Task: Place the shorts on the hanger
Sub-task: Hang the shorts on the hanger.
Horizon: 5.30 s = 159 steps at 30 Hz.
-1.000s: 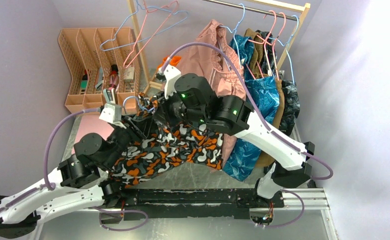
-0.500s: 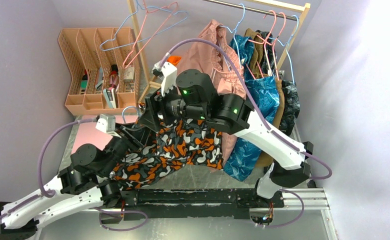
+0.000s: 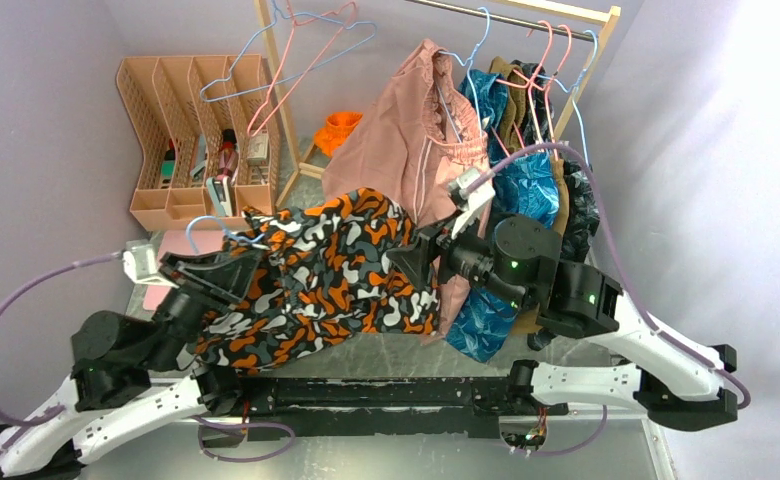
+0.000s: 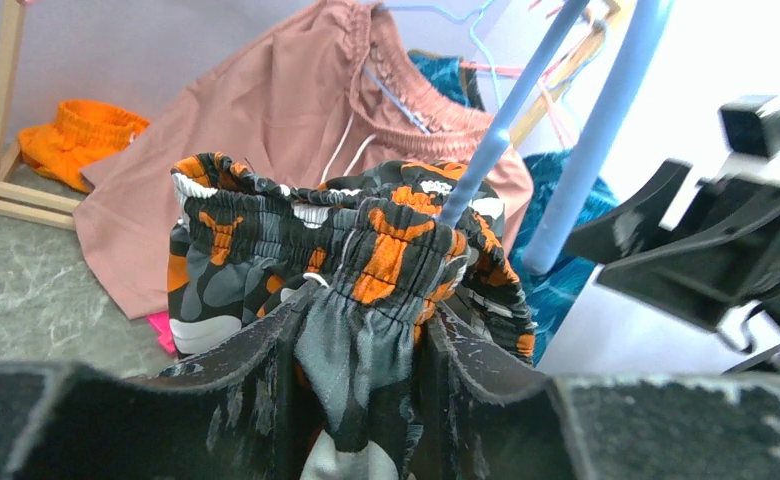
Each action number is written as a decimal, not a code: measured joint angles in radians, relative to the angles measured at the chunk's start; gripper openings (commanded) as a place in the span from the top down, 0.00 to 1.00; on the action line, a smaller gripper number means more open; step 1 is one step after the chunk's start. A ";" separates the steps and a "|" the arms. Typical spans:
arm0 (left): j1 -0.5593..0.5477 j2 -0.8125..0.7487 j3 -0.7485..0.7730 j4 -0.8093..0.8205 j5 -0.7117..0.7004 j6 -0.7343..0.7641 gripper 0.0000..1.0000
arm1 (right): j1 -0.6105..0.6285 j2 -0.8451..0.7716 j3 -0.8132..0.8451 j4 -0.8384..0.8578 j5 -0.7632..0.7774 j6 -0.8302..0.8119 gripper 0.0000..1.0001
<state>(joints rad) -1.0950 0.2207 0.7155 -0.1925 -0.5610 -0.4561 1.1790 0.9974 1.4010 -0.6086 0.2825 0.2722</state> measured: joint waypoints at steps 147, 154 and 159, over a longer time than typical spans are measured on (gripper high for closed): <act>-0.001 0.048 -0.028 0.107 0.000 -0.003 0.93 | 0.085 0.388 0.328 -0.077 0.094 0.034 0.43; -0.001 0.077 -0.016 0.081 0.010 -0.003 0.93 | 0.085 0.467 0.374 -0.130 0.240 0.035 0.91; -0.001 0.133 0.063 0.013 0.038 0.018 0.93 | 0.085 0.518 0.462 -0.221 0.433 0.032 1.00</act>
<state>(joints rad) -1.0962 0.3538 0.7780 -0.1795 -0.5228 -0.4381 1.2644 1.5158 1.8626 -0.8295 0.7151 0.3038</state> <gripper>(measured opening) 0.419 0.015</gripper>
